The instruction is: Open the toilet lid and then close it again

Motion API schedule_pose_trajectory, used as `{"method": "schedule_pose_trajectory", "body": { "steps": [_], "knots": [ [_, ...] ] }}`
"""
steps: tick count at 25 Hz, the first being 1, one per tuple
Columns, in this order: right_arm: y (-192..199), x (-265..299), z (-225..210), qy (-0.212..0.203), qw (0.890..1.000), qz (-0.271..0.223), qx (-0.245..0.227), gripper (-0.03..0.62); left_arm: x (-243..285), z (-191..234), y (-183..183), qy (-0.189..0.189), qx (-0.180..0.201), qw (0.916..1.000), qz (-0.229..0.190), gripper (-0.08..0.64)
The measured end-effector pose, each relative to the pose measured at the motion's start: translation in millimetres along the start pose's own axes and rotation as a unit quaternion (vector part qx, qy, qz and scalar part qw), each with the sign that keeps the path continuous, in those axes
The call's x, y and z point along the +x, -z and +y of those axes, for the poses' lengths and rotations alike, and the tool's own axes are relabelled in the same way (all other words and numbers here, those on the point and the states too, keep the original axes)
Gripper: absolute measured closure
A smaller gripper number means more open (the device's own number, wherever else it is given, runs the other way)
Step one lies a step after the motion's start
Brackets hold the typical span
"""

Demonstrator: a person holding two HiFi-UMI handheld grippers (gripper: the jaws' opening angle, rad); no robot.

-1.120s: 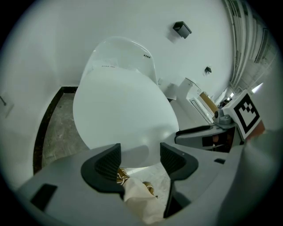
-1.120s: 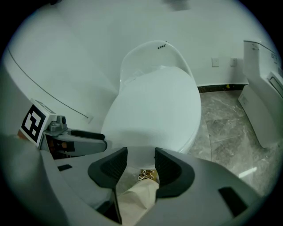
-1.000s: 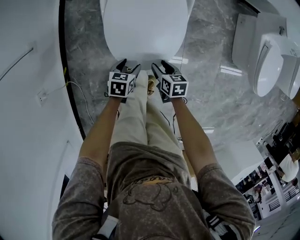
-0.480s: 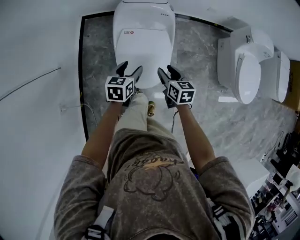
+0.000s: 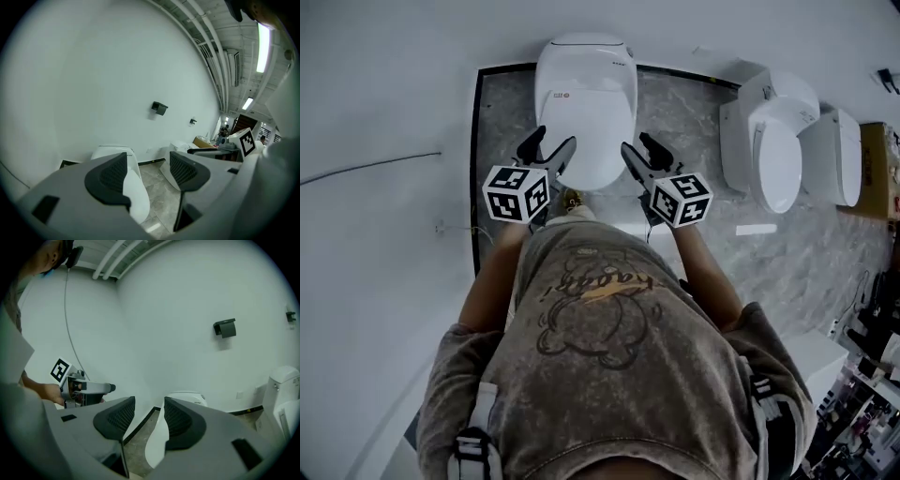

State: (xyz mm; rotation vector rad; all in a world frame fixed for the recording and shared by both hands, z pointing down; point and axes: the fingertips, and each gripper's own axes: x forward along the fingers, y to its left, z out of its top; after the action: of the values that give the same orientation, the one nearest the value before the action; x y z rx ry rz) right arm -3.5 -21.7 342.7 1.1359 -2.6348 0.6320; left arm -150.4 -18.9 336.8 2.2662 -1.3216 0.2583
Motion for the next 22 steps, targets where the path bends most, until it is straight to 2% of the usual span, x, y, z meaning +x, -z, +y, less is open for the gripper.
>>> {"method": "schedule_pose_trajectory", "body": {
  "steps": [2,4,8,11,12,17,22],
  "knots": [
    [-13,-17,10,-0.003,1.0,-0.023,-0.006,0.382,-15,-10,-2,-0.001,0.0,0.9999,-0.014,0.278],
    [-25,-35,13,0.008,0.999,-0.053,-0.008,0.415,-26,-20,-3,-0.002,0.01,0.9996,-0.026,0.283],
    [-42,-54,16,0.03,0.994,-0.101,-0.013,0.484,-37,-30,-12,-0.001,0.044,0.9977,-0.051,0.414],
    [-43,-60,24,0.033,0.992,-0.113,-0.037,0.56,-44,-36,-19,0.001,0.069,0.9952,-0.069,0.534],
    [-42,-61,26,0.033,0.992,-0.117,-0.045,0.565,-46,-37,-20,0.002,0.076,0.9943,-0.076,0.55],
    [-27,-62,27,0.039,0.99,-0.127,-0.052,0.566,-48,-30,-16,-0.007,0.091,0.9903,-0.105,0.551],
    [-9,-57,16,0.046,0.991,-0.116,-0.053,0.566,-41,-19,-5,-0.019,0.082,0.99,-0.113,0.551]
  ]
}}
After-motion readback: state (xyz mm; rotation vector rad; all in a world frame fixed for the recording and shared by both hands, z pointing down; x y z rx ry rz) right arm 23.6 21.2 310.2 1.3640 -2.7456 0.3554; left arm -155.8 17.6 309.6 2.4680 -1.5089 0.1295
